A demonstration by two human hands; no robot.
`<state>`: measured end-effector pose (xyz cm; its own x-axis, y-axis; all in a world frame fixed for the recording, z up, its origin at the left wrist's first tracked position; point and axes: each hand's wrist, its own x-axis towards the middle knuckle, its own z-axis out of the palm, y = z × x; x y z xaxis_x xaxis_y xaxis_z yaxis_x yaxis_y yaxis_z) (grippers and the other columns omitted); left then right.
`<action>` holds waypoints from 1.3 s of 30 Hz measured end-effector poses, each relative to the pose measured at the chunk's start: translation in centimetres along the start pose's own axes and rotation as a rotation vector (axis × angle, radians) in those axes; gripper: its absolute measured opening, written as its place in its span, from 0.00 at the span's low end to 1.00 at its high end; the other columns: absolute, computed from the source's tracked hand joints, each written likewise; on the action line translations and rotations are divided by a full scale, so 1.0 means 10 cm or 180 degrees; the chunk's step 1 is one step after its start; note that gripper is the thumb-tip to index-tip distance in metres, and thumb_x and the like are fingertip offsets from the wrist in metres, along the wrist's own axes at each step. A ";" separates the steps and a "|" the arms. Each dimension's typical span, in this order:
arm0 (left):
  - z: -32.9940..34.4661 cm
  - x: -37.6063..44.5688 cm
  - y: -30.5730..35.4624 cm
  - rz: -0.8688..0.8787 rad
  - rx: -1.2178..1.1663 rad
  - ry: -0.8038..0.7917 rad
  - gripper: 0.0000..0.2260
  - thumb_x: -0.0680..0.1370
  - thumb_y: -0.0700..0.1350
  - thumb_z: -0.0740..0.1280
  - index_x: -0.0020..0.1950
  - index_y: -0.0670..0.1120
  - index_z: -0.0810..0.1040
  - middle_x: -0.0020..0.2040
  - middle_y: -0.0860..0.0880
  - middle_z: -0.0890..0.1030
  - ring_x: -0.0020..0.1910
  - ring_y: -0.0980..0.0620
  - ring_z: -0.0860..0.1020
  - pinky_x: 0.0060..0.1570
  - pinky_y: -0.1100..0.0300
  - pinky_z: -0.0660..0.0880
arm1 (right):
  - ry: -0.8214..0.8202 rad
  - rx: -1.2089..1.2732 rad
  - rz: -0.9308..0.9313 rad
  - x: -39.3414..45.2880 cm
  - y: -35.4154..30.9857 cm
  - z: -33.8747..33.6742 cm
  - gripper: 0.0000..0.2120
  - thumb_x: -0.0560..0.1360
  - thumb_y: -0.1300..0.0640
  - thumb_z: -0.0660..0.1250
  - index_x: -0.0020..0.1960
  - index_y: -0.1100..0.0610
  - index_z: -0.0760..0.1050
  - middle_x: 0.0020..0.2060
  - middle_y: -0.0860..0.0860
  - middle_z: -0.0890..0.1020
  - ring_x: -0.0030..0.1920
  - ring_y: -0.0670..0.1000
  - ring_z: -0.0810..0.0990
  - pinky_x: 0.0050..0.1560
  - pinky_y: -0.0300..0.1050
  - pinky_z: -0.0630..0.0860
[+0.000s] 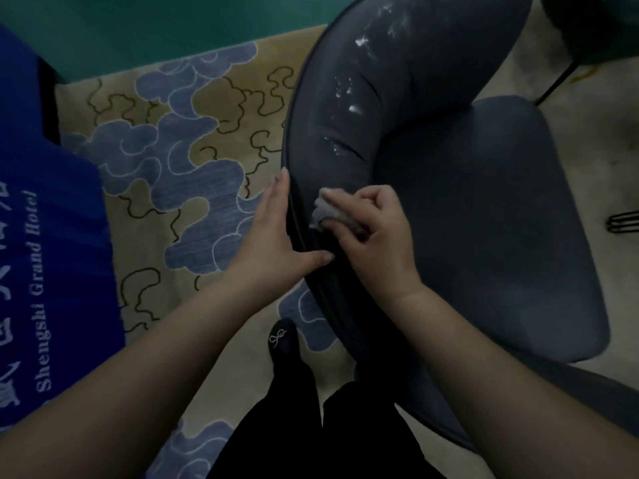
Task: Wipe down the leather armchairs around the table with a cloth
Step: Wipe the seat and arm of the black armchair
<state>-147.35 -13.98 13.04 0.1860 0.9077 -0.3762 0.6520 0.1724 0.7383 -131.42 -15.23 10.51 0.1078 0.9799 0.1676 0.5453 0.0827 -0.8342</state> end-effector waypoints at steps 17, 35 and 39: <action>-0.23 0.36 -0.02 0.0283 0.0134 -0.0341 0.57 0.65 0.53 0.79 0.79 0.54 0.39 0.80 0.56 0.46 0.78 0.55 0.51 0.75 0.48 0.59 | 0.0641 0.0171 0.0964 0.13 -0.04 0.07 0.18 0.73 0.58 0.71 0.60 0.45 0.77 0.48 0.50 0.73 0.46 0.35 0.73 0.51 0.22 0.67; -0.41 0.75 0.17 0.0125 0.0329 -0.0432 0.52 0.68 0.55 0.76 0.79 0.55 0.42 0.79 0.59 0.42 0.77 0.59 0.46 0.76 0.50 0.55 | 0.0739 0.0365 0.0897 0.70 0.06 0.19 0.18 0.73 0.59 0.70 0.62 0.52 0.77 0.48 0.52 0.71 0.47 0.41 0.72 0.53 0.25 0.68; -0.39 0.83 0.22 0.0098 0.0329 -0.0361 0.51 0.65 0.60 0.73 0.79 0.58 0.44 0.79 0.59 0.44 0.77 0.60 0.46 0.76 0.54 0.53 | 0.0429 0.0184 0.0618 0.78 0.17 0.17 0.17 0.72 0.62 0.71 0.59 0.52 0.79 0.46 0.51 0.69 0.45 0.40 0.71 0.53 0.26 0.68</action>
<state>-147.21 -4.59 13.72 0.2850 0.8619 -0.4194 0.7158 0.0997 0.6912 -131.08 -7.15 9.54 0.3182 0.9457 0.0665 0.4554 -0.0910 -0.8856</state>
